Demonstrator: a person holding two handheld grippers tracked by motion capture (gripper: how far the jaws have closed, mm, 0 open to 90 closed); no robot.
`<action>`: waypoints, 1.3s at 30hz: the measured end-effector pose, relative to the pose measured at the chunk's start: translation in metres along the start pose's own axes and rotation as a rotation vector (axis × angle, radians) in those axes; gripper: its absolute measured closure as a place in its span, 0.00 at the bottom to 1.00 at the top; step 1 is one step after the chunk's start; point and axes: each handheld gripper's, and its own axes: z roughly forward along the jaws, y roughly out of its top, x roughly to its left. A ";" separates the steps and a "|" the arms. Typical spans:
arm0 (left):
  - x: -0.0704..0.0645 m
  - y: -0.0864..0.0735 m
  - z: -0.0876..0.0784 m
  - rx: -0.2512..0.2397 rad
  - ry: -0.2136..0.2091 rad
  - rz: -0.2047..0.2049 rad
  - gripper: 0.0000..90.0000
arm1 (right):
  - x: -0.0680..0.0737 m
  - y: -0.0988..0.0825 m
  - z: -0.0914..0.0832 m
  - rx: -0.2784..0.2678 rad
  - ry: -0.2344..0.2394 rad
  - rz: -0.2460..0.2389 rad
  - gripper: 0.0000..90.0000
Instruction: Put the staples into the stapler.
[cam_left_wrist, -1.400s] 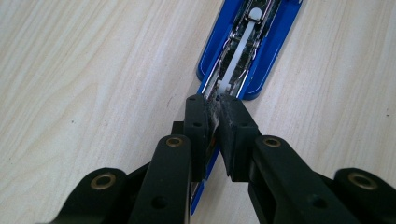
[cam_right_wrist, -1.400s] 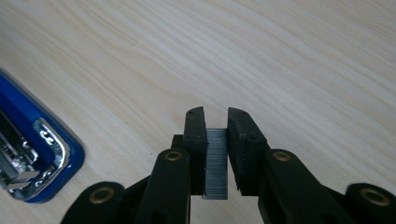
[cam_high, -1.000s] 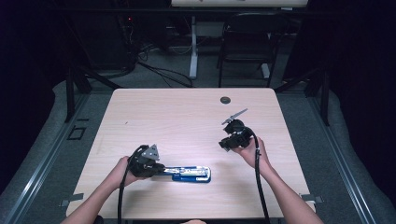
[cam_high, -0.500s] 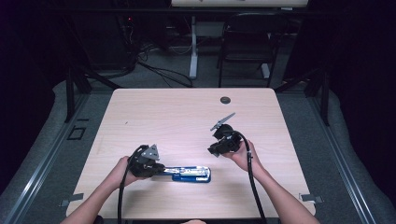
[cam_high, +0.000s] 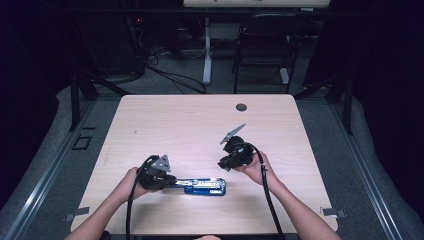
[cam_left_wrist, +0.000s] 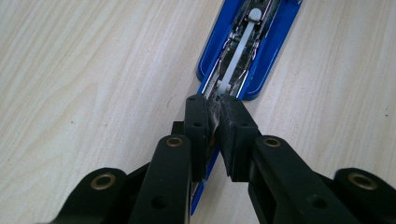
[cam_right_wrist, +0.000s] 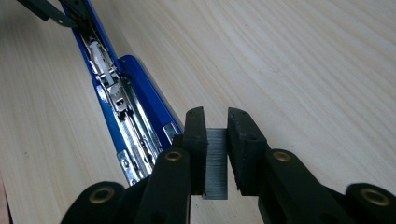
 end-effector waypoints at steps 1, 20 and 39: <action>0.000 0.000 0.000 0.000 0.000 0.000 0.91 | 0.001 0.000 0.001 0.000 0.007 -0.008 0.87; 0.001 0.000 0.000 -0.003 -0.003 -0.002 0.91 | 0.017 0.006 0.016 0.013 0.057 -0.092 0.87; 0.000 0.000 0.000 -0.001 -0.001 -0.003 0.91 | 0.035 0.006 0.028 0.033 0.128 -0.204 0.87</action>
